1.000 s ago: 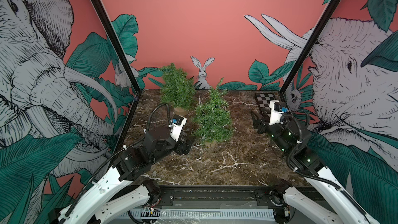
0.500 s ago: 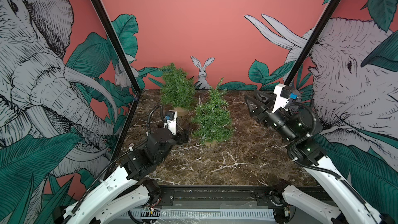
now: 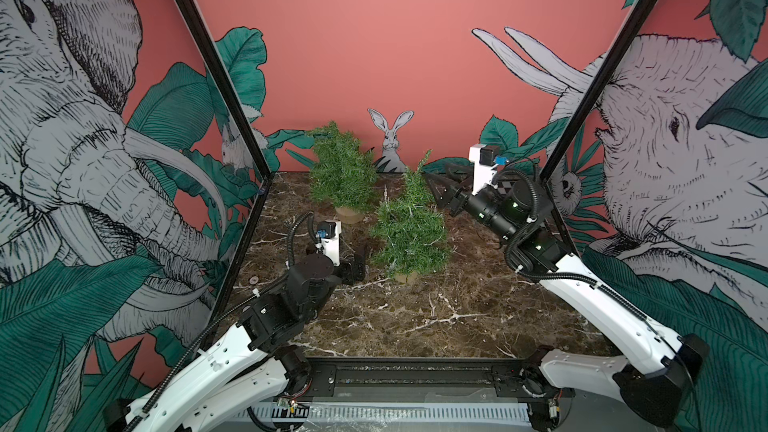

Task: Wrap string light around the christmas tree
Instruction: Pick up the Christmas tree at the center of the board.

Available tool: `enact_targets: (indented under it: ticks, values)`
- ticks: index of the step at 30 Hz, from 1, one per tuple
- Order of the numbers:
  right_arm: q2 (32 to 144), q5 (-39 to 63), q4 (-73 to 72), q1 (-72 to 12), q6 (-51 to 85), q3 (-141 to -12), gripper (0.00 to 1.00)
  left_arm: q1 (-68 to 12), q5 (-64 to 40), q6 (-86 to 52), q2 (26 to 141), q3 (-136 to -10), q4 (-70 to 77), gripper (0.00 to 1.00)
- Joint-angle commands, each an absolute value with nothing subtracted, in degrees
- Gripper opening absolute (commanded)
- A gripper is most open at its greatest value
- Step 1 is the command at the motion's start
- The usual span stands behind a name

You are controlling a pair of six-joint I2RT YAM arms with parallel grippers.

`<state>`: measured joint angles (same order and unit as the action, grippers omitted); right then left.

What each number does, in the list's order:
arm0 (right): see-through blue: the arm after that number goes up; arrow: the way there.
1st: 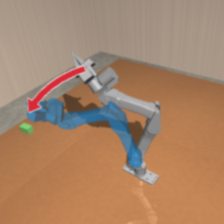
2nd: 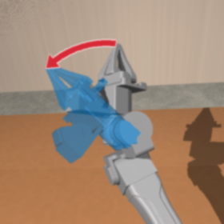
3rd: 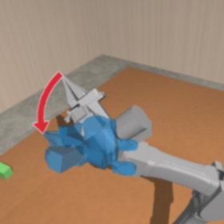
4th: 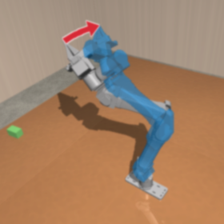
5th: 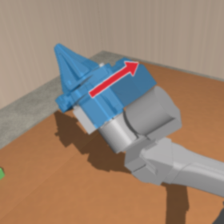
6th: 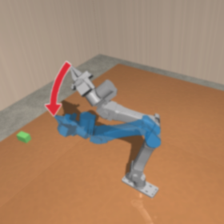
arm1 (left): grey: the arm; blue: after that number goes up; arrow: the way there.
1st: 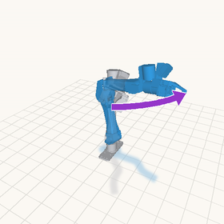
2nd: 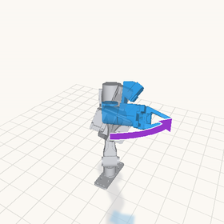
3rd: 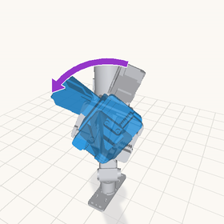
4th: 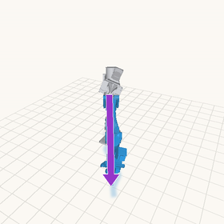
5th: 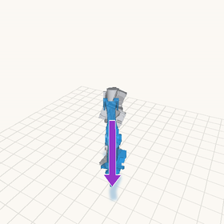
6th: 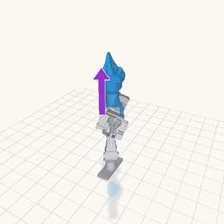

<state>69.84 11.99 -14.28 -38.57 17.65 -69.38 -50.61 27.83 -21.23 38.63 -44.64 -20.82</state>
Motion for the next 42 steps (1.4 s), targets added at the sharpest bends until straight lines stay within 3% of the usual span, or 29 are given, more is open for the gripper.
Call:
enact_targets:
  ticks: [1, 9, 11, 13, 17, 21, 22, 30, 42]
  values:
    - [71.4, 10.3, -14.5, -40.5, 12.9, -71.0, 0.71, -50.8, 28.5, -22.5, 37.6, -44.6, -20.9, 0.89]
    - [76.4, 8.4, -13.1, -43.8, 8.3, -73.2, 0.71, -50.8, 29.3, -23.9, 37.3, -47.3, -27.0, 0.89]
    - [78.5, 7.3, -10.5, -44.5, 6.7, -74.8, 0.67, -50.8, 29.9, -24.9, 36.5, -47.8, -29.7, 0.89]
    - [79.7, 5.2, -8.1, -45.6, 3.9, -77.8, 0.57, -50.8, 30.7, -26.0, 35.2, -47.4, -31.1, 0.89]
    - [79.5, 2.5, -9.4, -47.3, 0.7, -77.2, 0.25, -50.8, 31.5, -27.7, 32.3, -46.1, -31.8, 0.89]
    - [77.7, 1.3, -12.8, -47.7, 0.3, -73.7, 0.02, -50.8, 32.8, -28.0, 30.5, -46.1, -32.0, 0.89]
    - [77.3, 0.6, -13.8, -47.6, 0.2, -72.8, 0.00, -50.8, 32.9, -27.7, 30.5, -46.3, -32.0, 0.88]
    - [74.1, -5.5, -13.6, -47.7, -2.7, -73.7, 0.00, -50.8, 32.6, -24.6, 32.7, -47.8, -29.4, 0.88]
    - [75.7, -28.1, -14.8, -47.3, -11.7, -81.5, 0.00, -50.8, 29.6, -21.0, 40.7, -51.0, -24.7, 0.88]
